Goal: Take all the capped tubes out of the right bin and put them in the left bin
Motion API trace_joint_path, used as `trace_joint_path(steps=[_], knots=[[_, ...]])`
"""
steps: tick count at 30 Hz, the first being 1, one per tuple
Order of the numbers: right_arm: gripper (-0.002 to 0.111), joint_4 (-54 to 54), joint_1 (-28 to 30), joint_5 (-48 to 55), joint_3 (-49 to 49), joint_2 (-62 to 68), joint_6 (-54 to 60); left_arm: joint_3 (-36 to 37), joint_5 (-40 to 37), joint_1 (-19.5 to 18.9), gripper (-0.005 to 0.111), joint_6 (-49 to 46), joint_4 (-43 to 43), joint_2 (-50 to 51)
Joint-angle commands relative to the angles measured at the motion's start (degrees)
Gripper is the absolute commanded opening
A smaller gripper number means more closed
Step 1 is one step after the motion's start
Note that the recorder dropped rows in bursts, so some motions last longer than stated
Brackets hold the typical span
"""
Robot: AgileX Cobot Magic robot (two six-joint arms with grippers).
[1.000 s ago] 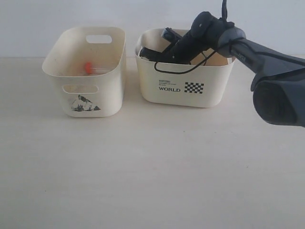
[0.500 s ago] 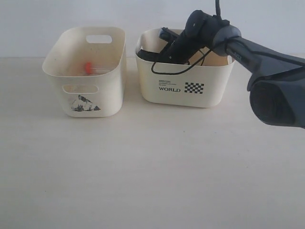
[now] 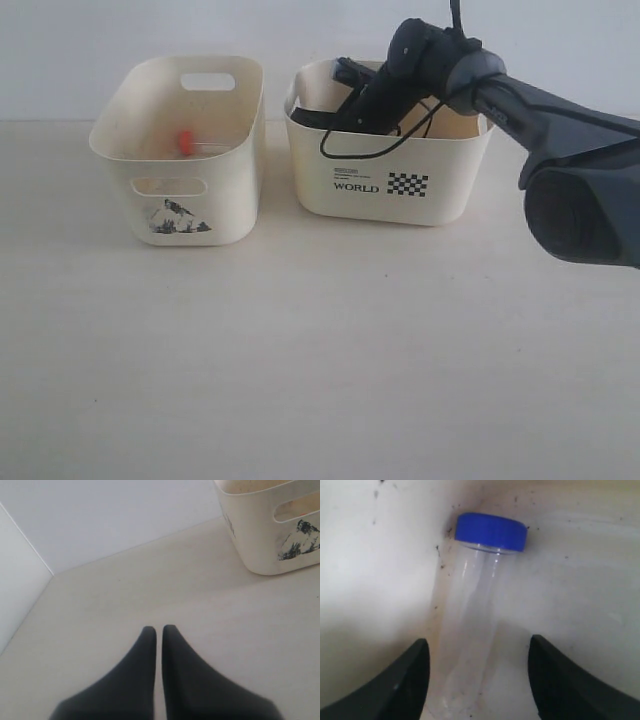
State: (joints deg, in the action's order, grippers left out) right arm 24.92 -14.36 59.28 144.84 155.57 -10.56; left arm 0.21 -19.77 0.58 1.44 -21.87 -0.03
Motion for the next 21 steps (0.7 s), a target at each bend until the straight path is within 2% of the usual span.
trace_joint_path(steps=[1, 9, 11, 14, 16, 21], knots=[[0.057, 0.7, -0.1, -0.1, -0.2, 0.3, 1.0, -0.2, 0.2, 0.0, 0.004, 0.5, -0.1, 0.0], [0.054, -3.6, -0.1, 1.9, -0.2, 1.8, -1.6, -0.2, 0.2, 0.0, 0.004, 0.5, -0.1, 0.0], [0.042, -4.0, -0.1, 2.1, -0.2, 1.7, -1.6, -0.2, 0.2, 0.0, 0.004, 0.5, -0.1, 0.0], [0.014, -3.6, -0.1, 2.2, -0.2, 1.7, -1.6, -0.2, 0.2, 0.0, 0.004, 0.5, -0.1, 0.0], [0.0, -3.5, -0.1, 2.6, -0.2, 1.7, -1.3, -0.2, 0.2, 0.0, 0.004, 0.5, -0.1, 0.0], [0.0, -4.0, -0.1, 3.0, -0.2, 0.7, -1.3, -0.2, 0.2, 0.0, 0.004, 0.5, -0.1, 0.0]])
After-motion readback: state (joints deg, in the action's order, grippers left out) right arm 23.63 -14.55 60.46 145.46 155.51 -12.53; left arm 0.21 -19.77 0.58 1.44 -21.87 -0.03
